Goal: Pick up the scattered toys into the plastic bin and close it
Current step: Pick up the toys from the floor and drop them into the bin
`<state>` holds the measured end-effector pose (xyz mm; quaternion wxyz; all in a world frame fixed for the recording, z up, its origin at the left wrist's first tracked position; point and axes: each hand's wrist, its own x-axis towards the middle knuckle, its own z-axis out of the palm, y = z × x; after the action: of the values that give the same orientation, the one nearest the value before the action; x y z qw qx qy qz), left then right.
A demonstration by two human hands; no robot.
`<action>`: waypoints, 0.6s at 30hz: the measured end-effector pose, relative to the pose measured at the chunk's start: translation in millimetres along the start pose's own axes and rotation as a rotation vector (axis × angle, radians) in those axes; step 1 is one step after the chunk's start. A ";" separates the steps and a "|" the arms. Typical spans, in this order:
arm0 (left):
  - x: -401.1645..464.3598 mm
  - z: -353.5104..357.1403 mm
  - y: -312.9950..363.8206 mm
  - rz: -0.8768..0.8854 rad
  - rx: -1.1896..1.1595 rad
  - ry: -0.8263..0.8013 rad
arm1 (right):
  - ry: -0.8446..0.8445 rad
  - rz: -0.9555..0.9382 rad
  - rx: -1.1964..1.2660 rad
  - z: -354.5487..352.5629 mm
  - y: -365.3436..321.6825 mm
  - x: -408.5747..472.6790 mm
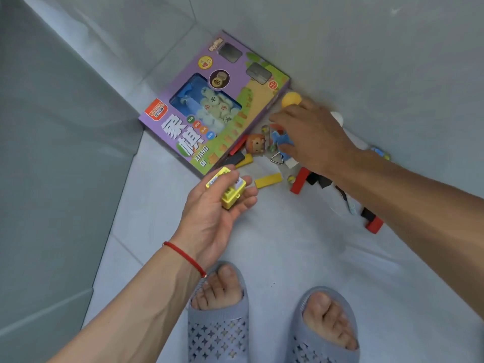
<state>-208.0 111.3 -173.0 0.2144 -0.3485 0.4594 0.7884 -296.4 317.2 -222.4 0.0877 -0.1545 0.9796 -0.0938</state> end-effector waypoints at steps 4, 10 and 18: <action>-2.1 -9.7 3.3 0.017 0.015 0.011 | 0.009 0.024 -0.014 3.0 -1.4 6.7; -15.8 -7.6 4.3 0.024 -0.005 -0.009 | -0.038 0.170 0.275 -4.0 -1.8 3.9; -88.2 0.9 7.2 -0.023 0.026 -0.101 | 0.073 0.727 1.010 -111.2 -23.2 -65.8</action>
<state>-154.4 107.0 -102.8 0.2510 -0.3107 0.4540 0.7964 -250.5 333.9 -100.6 0.1427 0.2526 0.8067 -0.5148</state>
